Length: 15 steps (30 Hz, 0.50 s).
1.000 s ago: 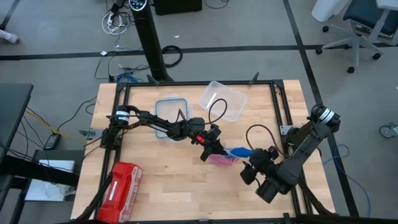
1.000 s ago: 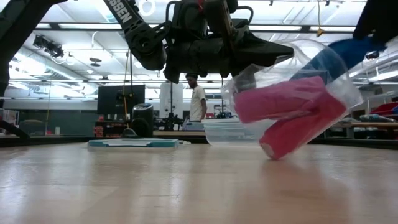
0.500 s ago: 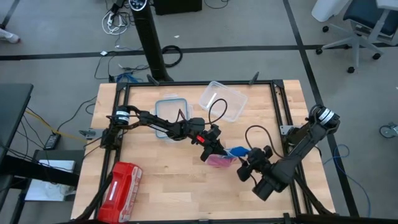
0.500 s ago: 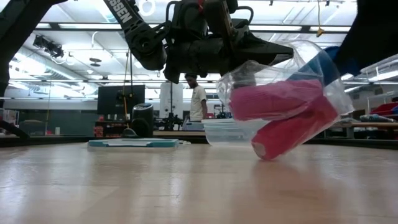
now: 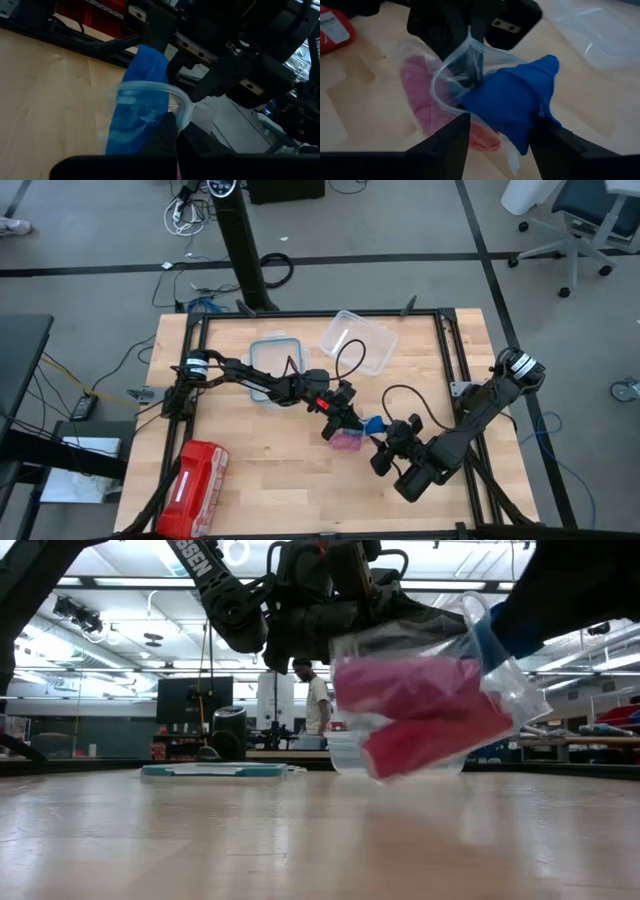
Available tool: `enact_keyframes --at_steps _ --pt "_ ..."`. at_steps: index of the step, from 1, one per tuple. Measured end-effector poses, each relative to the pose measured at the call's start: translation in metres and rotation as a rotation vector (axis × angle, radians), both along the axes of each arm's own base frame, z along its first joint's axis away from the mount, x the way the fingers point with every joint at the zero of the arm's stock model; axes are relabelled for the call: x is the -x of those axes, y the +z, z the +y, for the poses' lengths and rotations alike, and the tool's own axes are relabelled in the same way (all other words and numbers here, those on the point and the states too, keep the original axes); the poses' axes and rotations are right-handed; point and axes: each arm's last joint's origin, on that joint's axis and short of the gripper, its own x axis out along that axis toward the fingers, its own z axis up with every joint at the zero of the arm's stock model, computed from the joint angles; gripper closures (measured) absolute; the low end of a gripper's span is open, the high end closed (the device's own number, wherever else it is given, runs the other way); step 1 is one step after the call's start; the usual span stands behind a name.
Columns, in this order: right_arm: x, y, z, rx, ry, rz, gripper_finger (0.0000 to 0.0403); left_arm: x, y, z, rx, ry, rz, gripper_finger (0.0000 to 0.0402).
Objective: Roll bandage
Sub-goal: Put the blue bandage into the transparent zip bag
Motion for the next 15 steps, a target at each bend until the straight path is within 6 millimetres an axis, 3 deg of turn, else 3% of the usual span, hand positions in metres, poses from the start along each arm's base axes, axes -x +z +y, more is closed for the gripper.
enact_keyframes --at_steps 7,15 --pt "-0.017 0.0 -0.006 -0.018 0.089 0.077 0.021 0.001 0.0 -0.002 0.003 -0.029 0.003 0.0401" --pt "-0.011 0.0 0.002 -0.045 0.131 0.096 0.0217 0.001 0.0 -0.001 0.004 -0.033 0.001 0.0401"
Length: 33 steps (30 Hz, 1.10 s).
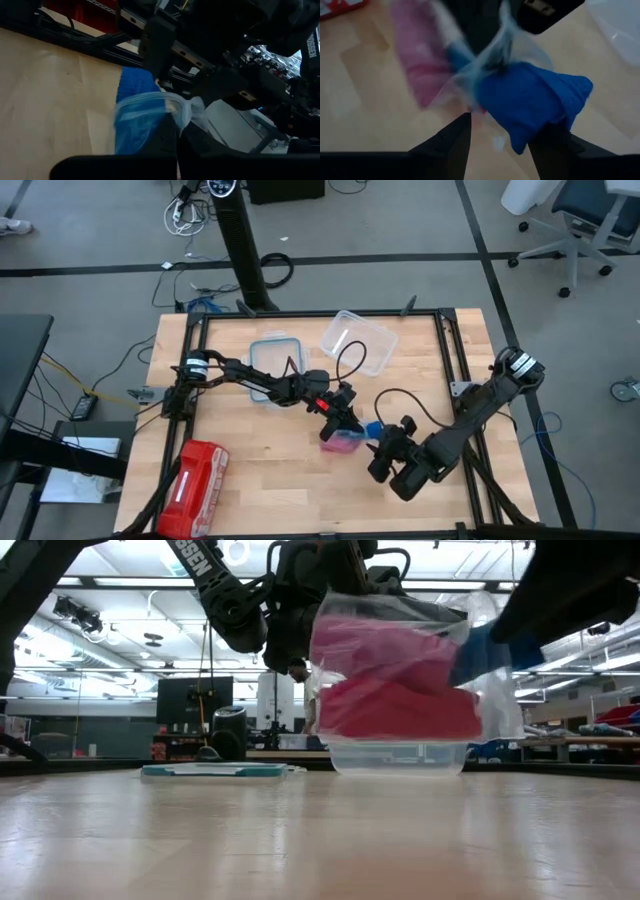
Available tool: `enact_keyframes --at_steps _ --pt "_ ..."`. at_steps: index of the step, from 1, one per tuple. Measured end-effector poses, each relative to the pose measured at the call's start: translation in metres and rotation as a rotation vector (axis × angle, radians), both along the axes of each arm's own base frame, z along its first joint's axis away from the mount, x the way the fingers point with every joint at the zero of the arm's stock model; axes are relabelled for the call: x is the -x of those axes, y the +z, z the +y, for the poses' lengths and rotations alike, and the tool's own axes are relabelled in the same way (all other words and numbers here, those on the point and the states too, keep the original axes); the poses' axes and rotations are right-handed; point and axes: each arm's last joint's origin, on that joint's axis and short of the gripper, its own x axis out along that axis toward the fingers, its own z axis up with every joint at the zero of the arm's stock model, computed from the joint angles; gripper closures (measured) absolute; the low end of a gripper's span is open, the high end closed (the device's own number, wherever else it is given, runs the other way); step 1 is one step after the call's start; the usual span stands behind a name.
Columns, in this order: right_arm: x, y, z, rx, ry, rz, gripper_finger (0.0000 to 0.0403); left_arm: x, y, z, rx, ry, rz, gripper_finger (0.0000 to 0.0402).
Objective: Roll bandage
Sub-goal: Put the blue bandage into the transparent zip bag
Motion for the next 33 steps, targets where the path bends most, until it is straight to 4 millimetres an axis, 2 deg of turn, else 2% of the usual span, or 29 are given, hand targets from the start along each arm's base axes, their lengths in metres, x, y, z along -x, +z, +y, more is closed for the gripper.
enact_keyframes --at_steps 6,12,17,21,25,33 --pt "0.009 0.011 0.004 -0.077 0.028 -0.005 0.0223 0.0 0.0 0.0 -0.003 0.004 -0.003 0.0401" --pt "0.027 0.036 0.006 -0.162 0.063 -0.068 0.0235 0.0 0.0 0.001 -0.017 0.007 -0.014 0.0401" --pt "0.045 0.044 0.011 -0.24 0.055 -0.083 0.0242 0.0 0.0 0.001 -0.02 0.006 -0.013 0.0401" --pt "0.063 0.04 0.019 -0.293 0.019 -0.041 0.0248 0.0 0.0 0.001 -0.019 0.005 -0.014 0.0401" --pt "0.076 0.029 0.023 -0.258 -0.048 0.003 0.0253 0.0 0.001 0.001 -0.019 -0.001 -0.017 0.0401" --pt "0.073 -0.005 0.032 -0.092 -0.072 0.092 0.0255 -0.001 0.005 0.0 -0.013 -0.008 -0.059 0.0401"
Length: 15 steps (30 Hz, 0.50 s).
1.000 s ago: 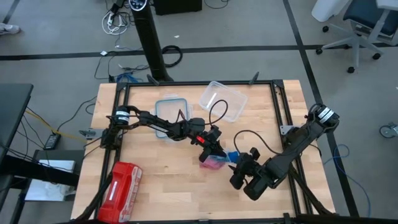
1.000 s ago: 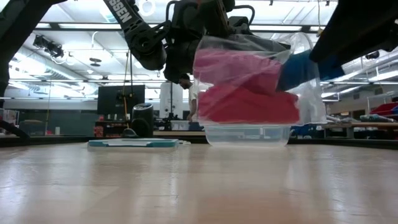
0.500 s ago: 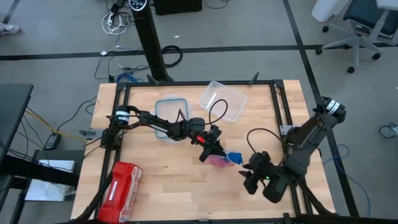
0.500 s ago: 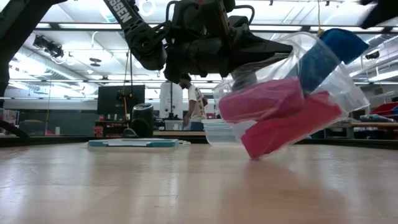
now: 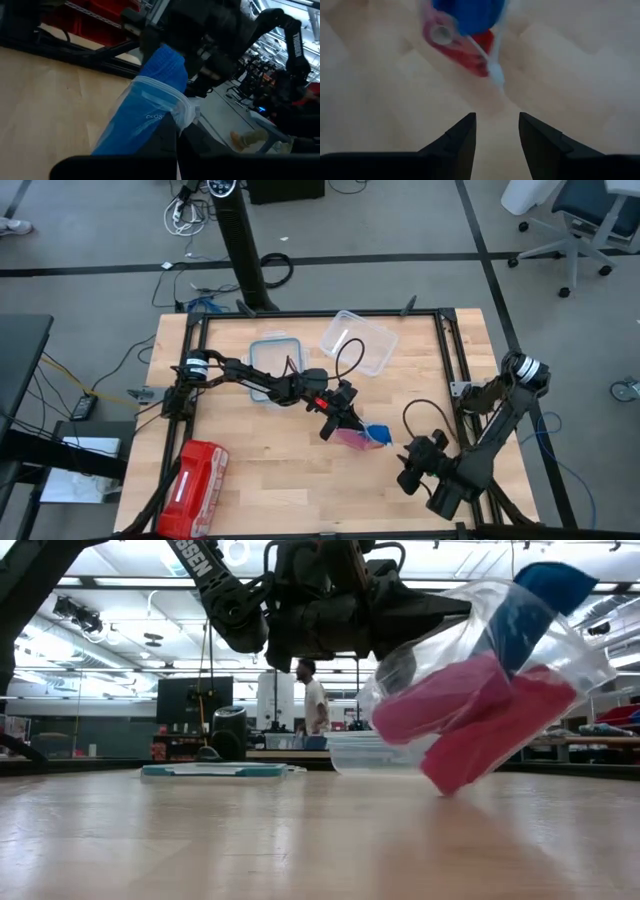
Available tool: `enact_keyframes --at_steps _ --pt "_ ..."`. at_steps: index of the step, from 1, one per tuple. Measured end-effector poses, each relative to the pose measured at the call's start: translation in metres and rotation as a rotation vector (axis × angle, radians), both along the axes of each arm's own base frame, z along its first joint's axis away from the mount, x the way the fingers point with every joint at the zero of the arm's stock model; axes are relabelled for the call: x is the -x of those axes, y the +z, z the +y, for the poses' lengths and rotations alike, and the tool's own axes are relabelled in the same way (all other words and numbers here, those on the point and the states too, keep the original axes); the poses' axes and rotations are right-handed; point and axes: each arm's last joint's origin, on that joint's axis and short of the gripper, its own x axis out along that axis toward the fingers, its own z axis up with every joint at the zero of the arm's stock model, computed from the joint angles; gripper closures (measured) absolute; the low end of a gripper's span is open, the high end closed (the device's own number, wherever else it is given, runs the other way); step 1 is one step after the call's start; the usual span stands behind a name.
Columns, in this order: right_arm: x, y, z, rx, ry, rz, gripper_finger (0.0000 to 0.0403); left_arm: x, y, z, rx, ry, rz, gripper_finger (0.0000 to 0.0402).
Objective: Roll bandage
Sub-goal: Put the blue bandage into the transparent zip bag
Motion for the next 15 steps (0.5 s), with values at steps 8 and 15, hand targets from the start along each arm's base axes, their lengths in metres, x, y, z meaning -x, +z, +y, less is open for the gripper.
enact_keyframes --at_steps 8,15 --pt "-0.001 -0.003 -0.002 0.095 0.012 -0.036 0.0257 0.0 0.002 -0.002 0.012 -0.006 -0.009 0.0401" --pt "-0.01 -0.004 -0.006 0.142 0.021 -0.069 0.0257 0.0 0.003 -0.003 0.016 -0.01 -0.022 0.0401"
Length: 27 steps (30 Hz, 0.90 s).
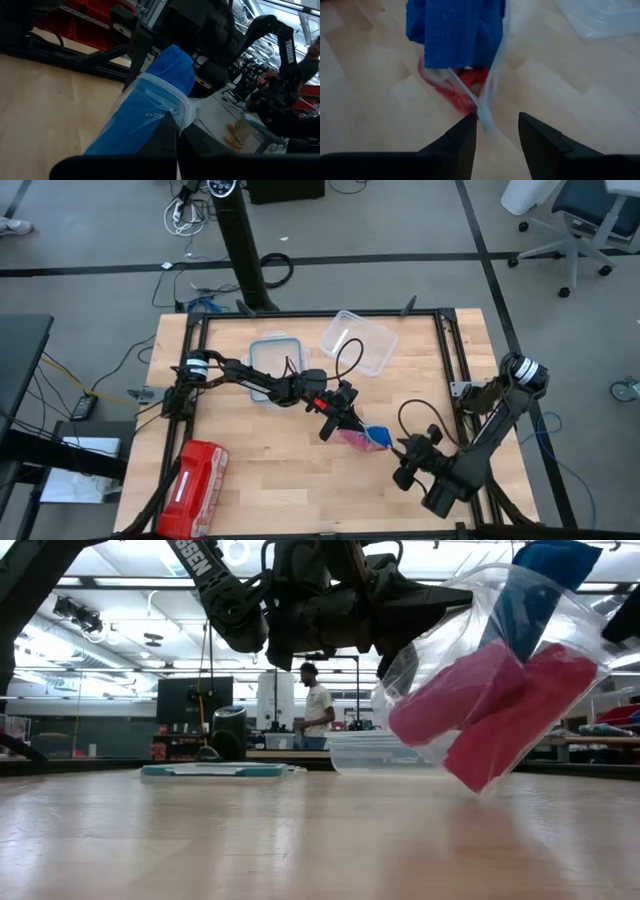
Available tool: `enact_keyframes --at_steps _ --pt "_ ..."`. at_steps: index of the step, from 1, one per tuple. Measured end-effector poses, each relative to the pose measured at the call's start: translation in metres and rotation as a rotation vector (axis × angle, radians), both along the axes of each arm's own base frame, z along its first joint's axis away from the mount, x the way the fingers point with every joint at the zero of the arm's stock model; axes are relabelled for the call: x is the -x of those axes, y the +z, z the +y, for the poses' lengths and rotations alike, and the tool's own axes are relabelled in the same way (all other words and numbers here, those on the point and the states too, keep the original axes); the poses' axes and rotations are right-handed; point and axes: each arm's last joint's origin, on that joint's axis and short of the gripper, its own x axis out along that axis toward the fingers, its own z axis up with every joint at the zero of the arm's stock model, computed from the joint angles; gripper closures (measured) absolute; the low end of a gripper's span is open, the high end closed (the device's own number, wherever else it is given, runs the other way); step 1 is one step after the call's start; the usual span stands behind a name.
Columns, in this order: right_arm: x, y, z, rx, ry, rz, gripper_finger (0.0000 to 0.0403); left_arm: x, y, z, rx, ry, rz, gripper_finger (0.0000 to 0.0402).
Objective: Roll bandage
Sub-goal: Put the blue bandage into the transparent zip bag
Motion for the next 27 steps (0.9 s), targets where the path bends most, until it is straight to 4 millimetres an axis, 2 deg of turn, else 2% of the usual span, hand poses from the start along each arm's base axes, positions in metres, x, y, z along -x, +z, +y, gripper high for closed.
enact_keyframes --at_steps 8,17,23,27 --pt "-0.017 0.0 -0.007 0.038 0.044 0.035 0.0283 0.0 0.002 0.0 0.003 -0.002 -0.018 0.0401" --pt "-0.019 -0.002 -0.007 0.009 0.062 0.09 0.0385 0.0 0.002 -0.001 0.004 -0.025 -0.02 0.0401" --pt "-0.018 0.002 -0.006 -0.033 0.085 0.112 0.0369 0.001 0.002 -0.001 -0.025 -0.049 -0.038 0.0397" --pt "-0.02 0.015 -0.004 -0.056 0.129 0.129 0.0384 0.001 0.002 -0.001 -0.093 -0.05 -0.088 0.0378"
